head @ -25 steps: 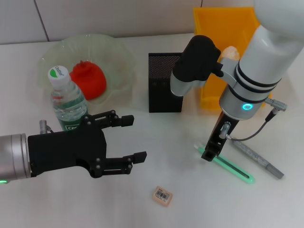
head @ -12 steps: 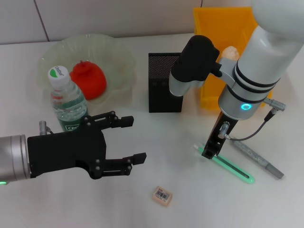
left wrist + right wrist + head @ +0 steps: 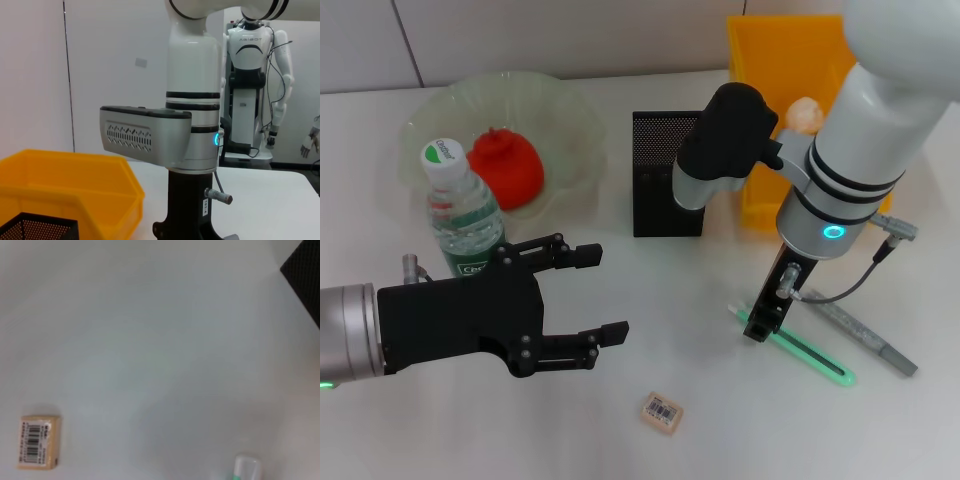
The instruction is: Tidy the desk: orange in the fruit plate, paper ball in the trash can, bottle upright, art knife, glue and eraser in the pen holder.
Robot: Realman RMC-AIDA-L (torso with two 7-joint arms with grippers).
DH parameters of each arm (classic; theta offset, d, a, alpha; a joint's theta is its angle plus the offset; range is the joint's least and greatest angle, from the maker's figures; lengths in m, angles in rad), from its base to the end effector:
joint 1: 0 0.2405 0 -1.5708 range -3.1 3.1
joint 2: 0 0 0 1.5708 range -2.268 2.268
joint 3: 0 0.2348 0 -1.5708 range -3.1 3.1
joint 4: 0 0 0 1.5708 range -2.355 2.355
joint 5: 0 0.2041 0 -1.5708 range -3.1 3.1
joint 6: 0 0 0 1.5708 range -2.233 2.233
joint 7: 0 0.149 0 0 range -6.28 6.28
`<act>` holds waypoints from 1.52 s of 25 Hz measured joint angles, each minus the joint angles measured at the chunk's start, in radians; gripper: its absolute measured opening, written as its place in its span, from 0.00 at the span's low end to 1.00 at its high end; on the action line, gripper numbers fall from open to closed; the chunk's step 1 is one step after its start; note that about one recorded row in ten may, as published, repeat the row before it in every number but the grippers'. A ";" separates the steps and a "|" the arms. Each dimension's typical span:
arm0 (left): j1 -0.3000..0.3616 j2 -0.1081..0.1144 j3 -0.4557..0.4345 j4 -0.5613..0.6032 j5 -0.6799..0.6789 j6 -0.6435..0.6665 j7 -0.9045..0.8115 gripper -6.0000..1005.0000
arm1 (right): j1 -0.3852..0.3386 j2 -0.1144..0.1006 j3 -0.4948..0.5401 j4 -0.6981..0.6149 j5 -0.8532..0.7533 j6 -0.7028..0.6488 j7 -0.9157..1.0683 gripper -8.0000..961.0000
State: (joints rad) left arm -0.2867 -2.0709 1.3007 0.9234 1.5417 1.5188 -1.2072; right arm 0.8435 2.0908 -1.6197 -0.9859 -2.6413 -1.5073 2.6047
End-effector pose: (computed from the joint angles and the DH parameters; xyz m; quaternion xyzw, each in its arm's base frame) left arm -0.1994 0.2726 -0.0173 -0.9568 -0.0400 -0.2751 0.0845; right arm 0.1645 0.3389 -0.0551 -0.9049 0.2637 -0.3167 0.1060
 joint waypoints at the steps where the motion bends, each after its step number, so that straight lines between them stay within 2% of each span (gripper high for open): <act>1: 0.000 0.000 0.000 0.000 0.000 0.000 0.000 0.81 | 0.000 0.000 0.000 0.000 0.000 0.000 0.000 0.35; 10: 0.001 0.000 0.000 0.000 -0.002 0.000 0.001 0.81 | 0.003 0.000 -0.014 -0.005 0.001 0.003 0.007 0.23; 24: 0.005 0.000 0.000 0.000 -0.008 0.001 0.002 0.81 | -0.006 0.000 -0.014 -0.031 0.003 0.007 0.023 0.18; 38: 0.006 0.000 0.000 0.000 -0.008 0.002 0.002 0.81 | -0.108 -0.007 0.015 -0.326 -0.009 -0.052 0.050 0.18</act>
State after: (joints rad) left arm -0.2808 -2.0709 1.3008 0.9235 1.5334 1.5212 -1.2057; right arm 0.7358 2.0839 -1.6043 -1.3114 -2.6503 -1.5591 2.6544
